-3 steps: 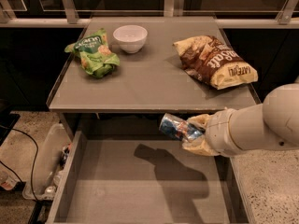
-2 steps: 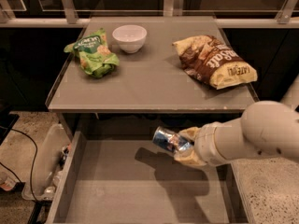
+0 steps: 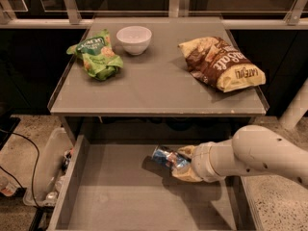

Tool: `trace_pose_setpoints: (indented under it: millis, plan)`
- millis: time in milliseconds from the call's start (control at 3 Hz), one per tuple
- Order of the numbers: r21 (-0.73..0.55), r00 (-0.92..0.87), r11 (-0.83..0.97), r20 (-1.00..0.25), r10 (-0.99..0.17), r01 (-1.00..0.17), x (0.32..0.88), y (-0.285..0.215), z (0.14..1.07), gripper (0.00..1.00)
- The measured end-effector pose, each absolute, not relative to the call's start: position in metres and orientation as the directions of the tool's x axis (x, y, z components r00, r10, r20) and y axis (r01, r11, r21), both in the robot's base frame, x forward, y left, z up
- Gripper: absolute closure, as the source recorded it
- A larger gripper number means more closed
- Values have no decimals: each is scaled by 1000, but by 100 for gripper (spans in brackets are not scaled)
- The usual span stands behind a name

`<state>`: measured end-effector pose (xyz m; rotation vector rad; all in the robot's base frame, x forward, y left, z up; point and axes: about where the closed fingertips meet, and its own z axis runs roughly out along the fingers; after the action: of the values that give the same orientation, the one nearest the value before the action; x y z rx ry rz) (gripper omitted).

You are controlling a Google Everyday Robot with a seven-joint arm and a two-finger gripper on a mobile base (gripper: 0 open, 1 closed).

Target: Place redbull can into top drawer

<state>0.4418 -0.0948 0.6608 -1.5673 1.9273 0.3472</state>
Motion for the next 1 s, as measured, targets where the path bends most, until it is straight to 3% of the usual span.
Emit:
trace_pose_setpoints:
  millis: [667, 1000]
  plan:
    - [-139, -99, 234, -620, -778, -962, 443, -84, 621, 100]
    - [-138, -100, 233, -620, -778, -963, 443, -84, 621, 82]
